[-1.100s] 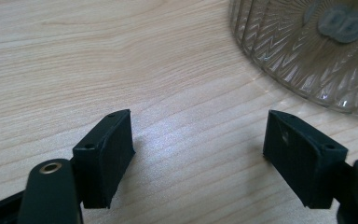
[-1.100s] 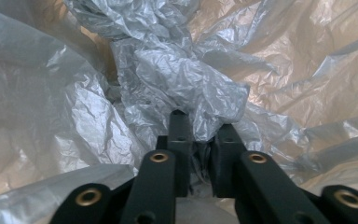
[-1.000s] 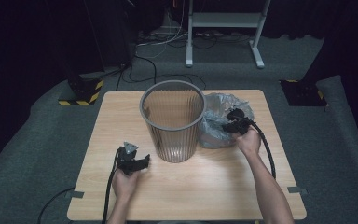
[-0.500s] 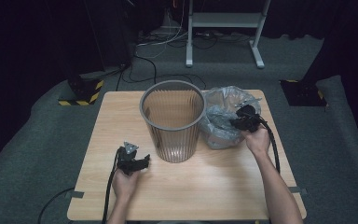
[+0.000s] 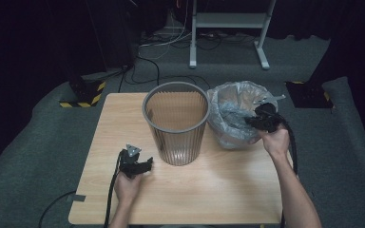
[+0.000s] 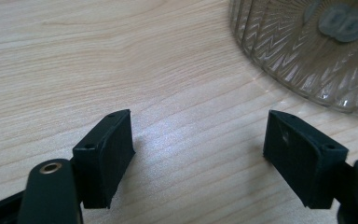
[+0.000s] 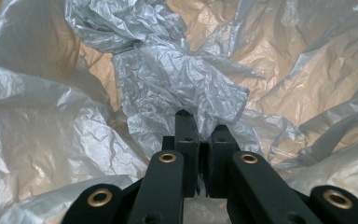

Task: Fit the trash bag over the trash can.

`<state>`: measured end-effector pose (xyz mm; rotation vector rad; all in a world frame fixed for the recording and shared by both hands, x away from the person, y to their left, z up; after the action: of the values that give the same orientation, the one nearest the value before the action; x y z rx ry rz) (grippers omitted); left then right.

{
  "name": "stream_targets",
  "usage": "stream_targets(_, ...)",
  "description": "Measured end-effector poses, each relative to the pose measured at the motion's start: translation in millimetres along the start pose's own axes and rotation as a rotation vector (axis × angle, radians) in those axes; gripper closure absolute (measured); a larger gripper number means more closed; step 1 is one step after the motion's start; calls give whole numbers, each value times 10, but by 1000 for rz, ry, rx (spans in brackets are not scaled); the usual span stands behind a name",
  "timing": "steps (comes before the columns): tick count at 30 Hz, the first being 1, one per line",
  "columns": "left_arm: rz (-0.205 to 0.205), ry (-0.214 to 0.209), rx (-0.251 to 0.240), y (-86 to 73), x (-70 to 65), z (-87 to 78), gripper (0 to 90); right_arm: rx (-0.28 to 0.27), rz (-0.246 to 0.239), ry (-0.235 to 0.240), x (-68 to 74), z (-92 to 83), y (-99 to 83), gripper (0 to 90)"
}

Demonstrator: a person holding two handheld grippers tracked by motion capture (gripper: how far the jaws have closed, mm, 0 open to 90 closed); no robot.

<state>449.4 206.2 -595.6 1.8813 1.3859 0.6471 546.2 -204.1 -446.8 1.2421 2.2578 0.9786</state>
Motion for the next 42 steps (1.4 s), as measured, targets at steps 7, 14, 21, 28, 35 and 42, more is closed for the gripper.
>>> stream_targets(7,0,0,0,0,0,0,240,-36,18,17,-23,-268,204,861)
stream_targets(14,0,0,0,0,0,0,240,-73,29,22,-48,-570,463,863)
stream_targets(21,0,0,0,0,0,0,240,-125,24,29,-60,-857,723,863)
stream_targets(28,0,1,0,1,0,1,240,-187,-8,61,64,-1185,1077,864)
stream_targets(35,1,1,0,1,0,1,239,-210,-37,115,263,-1299,1277,864)
stream_targets(42,1,1,-1,1,0,1,239,-216,-83,195,608,-1284,1467,864)
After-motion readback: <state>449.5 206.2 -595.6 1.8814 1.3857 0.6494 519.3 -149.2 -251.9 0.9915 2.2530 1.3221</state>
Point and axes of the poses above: each handheld gripper's, and its own axes: z roughly forward along the jaws, y roughly out of its top, x roughly to its left, the point moved 8 cm from there along z, roughly forward along the jaws, and after that the axes turned 3 degrees about -x, right-handed, at the moved point
